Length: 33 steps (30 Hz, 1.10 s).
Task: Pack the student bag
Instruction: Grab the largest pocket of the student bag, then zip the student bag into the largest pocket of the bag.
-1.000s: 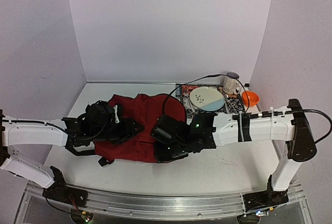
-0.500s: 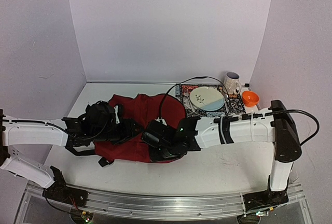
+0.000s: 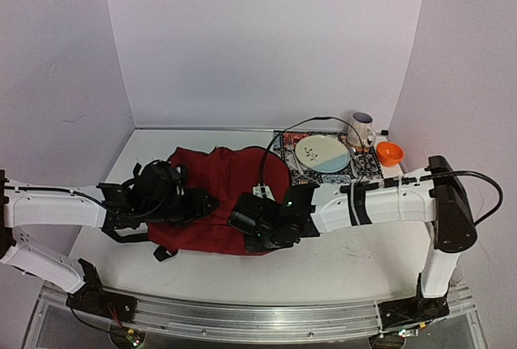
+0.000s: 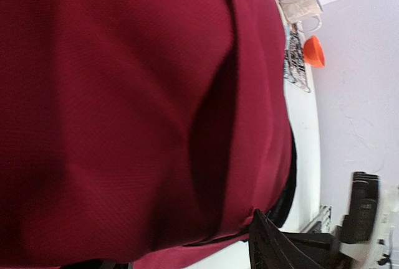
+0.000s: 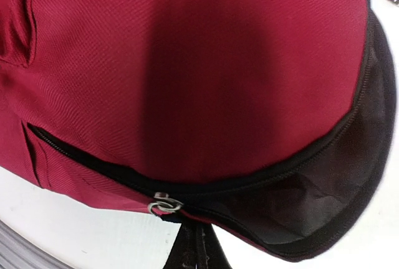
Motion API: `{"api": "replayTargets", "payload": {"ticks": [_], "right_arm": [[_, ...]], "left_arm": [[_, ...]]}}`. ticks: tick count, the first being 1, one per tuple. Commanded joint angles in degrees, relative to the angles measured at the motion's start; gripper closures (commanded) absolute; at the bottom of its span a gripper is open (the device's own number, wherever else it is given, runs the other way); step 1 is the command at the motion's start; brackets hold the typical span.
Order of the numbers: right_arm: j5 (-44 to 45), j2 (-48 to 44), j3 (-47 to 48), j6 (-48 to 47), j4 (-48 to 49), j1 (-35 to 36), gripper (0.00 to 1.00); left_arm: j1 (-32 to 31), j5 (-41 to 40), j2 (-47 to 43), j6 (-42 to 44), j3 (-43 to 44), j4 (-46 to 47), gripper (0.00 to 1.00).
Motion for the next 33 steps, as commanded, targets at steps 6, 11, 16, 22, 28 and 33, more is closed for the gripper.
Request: {"api": "replayTargets", "payload": {"ticks": [6, 11, 16, 22, 28, 33], "right_arm": [[1.8, -8.6, -5.7, -4.7, -7.1, -0.7, 1.0], [0.8, -10.0, -7.2, -7.9, -7.9, -0.8, 1.0], [0.2, -9.8, -8.0, -9.3, -8.5, -0.8, 1.0], [-3.1, -8.5, -5.1, -13.8, -8.2, -0.6, 1.0], [-10.3, -2.1, 3.1, -21.2, -5.1, 1.9, 1.0], [-15.9, 5.2, 12.7, -24.8, -2.1, 3.9, 1.0]], "left_arm": [[5.1, -8.9, -3.6, 0.8, -6.1, -6.2, 0.36], [9.7, -11.1, -6.5, 2.2, -8.9, -9.2, 0.36], [12.0, -15.7, -8.3, 5.9, -7.9, -13.3, 0.36], [19.7, -18.6, -8.2, 10.9, -5.4, -17.4, 0.35], [30.0, -15.7, -4.7, 16.0, -1.7, -17.5, 0.32], [31.6, -10.5, -4.0, 16.5, 0.9, -17.4, 0.25]]}}
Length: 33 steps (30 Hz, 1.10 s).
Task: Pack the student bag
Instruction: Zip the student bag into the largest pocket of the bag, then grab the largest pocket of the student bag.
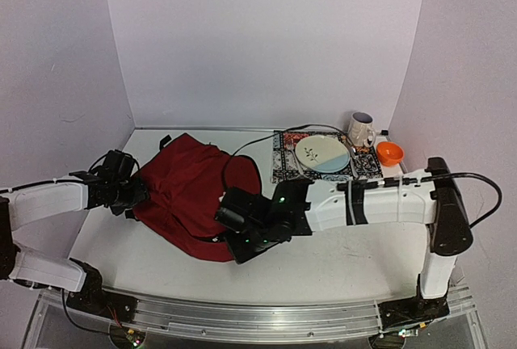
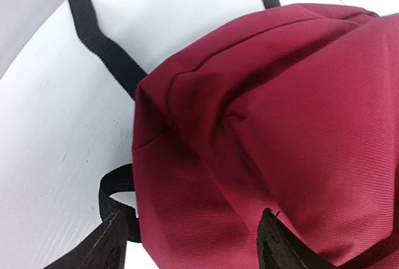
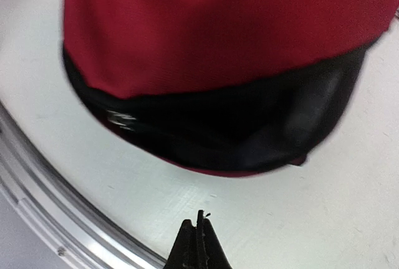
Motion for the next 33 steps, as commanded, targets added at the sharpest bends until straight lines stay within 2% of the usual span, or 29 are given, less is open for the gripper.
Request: {"api": "replayTargets", "payload": {"ticks": [1, 5, 9, 12, 17, 21, 24, 27, 33], "right_arm": [[-6.5, 5.9, 8.6, -5.1, 0.9, 2.0, 1.0], [-6.2, 8.4, 12.2, -5.2, 1.4, 2.1, 1.0], [-4.3, 6.4, 10.4, -4.6, 1.3, 2.0, 0.99], [-4.6, 3.2, 7.1, -4.7, 1.3, 0.8, 0.91], [-6.9, 0.0, 3.8, -6.3, 3.0, -2.1, 0.64], [-10.7, -1.7, 1.0, -6.9, 7.2, -5.5, 0.54], [-14.1, -3.5, -2.4, -7.2, 11.9, -7.9, 0.41], [-17.0, -4.2, -5.1, -7.4, 15.4, -9.7, 0.34], [-21.3, -3.9, -8.3, -8.0, 20.7, -11.4, 0.26]], "left_arm": [[0.4, 5.1, -1.4, 1.7, 3.8, -1.0, 0.22], [0.3, 12.4, -7.9, -1.8, 1.4, -1.8, 0.12], [0.2, 16.6, -13.7, -3.8, -0.6, -6.9, 0.09], [-0.2, 22.3, -17.5, -5.1, -1.9, -9.4, 0.07], [-2.6, 28.3, -21.4, -7.9, -2.8, -12.3, 0.06], [-5.9, 30.4, -22.7, -10.6, -3.8, -12.4, 0.06], [-9.6, 30.0, -22.2, -12.8, -4.0, -12.2, 0.06], [-12.3, 30.0, -21.5, -14.6, -4.2, -10.8, 0.06], [-13.3, 33.5, -20.5, -17.2, -6.4, -4.8, 0.12]]}}
